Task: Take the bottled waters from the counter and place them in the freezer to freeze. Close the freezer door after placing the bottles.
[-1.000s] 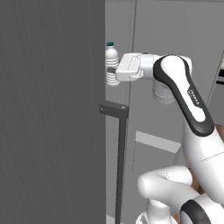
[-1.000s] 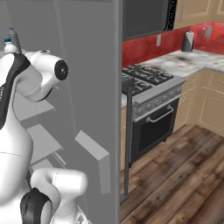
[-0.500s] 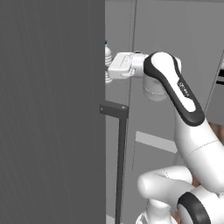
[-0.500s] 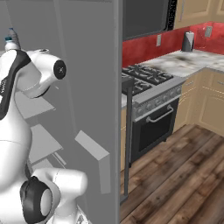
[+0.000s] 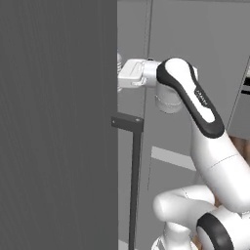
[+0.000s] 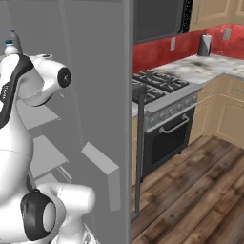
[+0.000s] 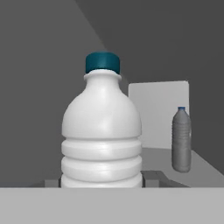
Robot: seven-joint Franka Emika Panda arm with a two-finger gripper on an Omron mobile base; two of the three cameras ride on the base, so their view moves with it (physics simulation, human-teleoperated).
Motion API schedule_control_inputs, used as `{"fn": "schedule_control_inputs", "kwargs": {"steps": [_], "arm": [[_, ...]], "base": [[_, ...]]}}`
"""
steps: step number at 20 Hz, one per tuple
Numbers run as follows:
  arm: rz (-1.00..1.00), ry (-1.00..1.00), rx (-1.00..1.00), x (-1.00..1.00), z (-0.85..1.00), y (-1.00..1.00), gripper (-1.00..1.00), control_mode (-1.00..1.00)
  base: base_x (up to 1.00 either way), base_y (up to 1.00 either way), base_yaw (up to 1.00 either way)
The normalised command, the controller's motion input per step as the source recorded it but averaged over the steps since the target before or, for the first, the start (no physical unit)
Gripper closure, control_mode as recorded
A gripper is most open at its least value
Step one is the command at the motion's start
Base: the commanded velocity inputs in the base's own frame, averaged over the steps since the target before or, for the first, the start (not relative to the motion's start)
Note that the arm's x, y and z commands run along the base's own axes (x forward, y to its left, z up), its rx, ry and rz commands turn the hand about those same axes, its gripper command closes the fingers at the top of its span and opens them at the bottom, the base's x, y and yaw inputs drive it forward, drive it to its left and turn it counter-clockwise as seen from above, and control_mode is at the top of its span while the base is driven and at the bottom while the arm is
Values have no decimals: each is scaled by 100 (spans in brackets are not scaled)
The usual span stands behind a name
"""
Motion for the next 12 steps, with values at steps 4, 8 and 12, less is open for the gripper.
{"fn": "schedule_control_inputs", "kwargs": {"steps": [4,8,12], "arm": [[0,0,0,21,0,30,100,-100],[0,1,0,20,0,30,100,-100],[0,0,0,40,0,19,100,-100]], "base": [[0,0,0],[0,0,0],[0,0,0]]}}
